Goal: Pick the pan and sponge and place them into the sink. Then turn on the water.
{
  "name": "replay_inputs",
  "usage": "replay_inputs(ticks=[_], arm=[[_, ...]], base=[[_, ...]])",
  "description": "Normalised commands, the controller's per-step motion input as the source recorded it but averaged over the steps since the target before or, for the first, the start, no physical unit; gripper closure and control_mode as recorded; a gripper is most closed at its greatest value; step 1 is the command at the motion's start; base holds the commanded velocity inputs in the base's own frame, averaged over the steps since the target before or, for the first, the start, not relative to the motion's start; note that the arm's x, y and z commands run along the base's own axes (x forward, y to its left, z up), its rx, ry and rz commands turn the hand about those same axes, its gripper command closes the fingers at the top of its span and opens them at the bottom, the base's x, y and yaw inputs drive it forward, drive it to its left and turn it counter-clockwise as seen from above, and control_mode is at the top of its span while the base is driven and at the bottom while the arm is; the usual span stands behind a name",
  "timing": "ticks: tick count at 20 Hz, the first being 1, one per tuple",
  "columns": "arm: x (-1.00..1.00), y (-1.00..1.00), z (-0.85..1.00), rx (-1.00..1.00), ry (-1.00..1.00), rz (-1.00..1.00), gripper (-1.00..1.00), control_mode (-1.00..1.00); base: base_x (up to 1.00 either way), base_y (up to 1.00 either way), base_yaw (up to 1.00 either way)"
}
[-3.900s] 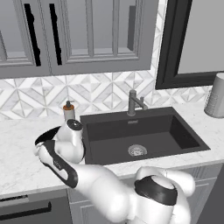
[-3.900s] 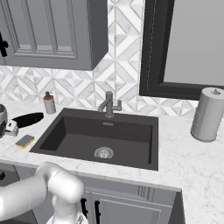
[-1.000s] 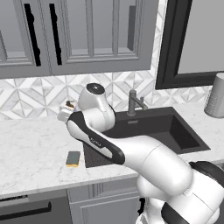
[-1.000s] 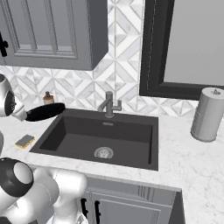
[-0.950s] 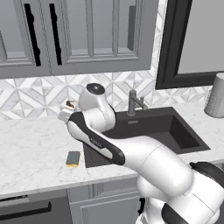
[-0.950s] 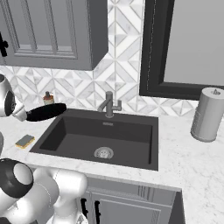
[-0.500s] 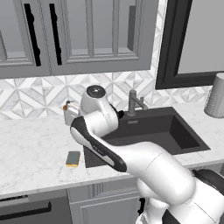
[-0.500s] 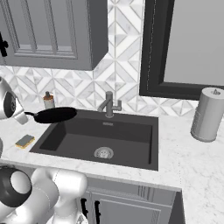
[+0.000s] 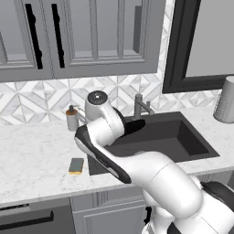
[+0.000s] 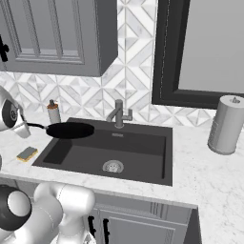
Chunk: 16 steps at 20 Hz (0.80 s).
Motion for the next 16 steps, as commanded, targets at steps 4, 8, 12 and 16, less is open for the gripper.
replay_inputs(ticks=[4,8,12,16], arm=[[0.02,-0.4,-0.03,0.03,0.02,-0.03,1.0,-1.0],[0.04,-0.32,-0.19,0.02,0.01,0.0,1.0,-1.0],[0.04,-0.31,-0.28,0.02,0.0,0.0,1.0,-1.0],[0.05,-0.29,-0.36,0.01,0.01,0.0,1.0,-1.0]], base=[[0.0,0.0,0.0],[0.0,0.0,0.0],[0.0,0.0,0.0],[0.0,0.0,0.0]])
